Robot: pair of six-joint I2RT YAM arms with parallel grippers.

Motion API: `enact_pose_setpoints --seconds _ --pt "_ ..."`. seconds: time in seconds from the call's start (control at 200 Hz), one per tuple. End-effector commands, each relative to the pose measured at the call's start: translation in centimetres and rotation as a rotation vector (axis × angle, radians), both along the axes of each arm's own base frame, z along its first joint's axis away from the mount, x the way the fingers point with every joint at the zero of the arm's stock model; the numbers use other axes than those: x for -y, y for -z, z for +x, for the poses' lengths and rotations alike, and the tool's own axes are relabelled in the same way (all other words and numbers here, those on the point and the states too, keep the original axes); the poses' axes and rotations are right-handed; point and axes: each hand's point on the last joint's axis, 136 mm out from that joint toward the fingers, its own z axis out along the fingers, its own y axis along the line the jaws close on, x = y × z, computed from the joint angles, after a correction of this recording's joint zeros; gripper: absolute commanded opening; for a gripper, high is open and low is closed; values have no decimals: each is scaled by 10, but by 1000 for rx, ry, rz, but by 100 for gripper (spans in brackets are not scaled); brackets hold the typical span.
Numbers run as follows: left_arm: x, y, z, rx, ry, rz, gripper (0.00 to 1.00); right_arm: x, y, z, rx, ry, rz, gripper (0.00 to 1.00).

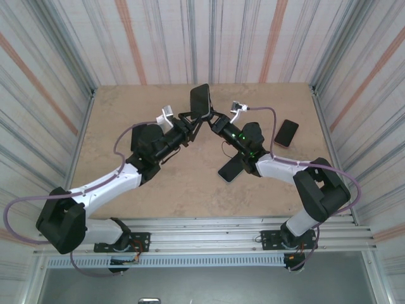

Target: Take the phone out of the phone case

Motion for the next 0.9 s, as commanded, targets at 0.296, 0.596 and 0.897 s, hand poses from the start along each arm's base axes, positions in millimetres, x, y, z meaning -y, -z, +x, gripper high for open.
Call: enact_pose_setpoints --seconds 0.296,0.596,0.897 --pt "-6 4 19 -10 -60 -40 53 1 -41 -21 158 5 95 0" --pt "-21 6 28 -33 -154 -68 42 -2 -36 -21 167 -9 115 0" --pt "-12 -10 32 -2 -127 -110 22 -9 -22 -15 145 -14 115 0"
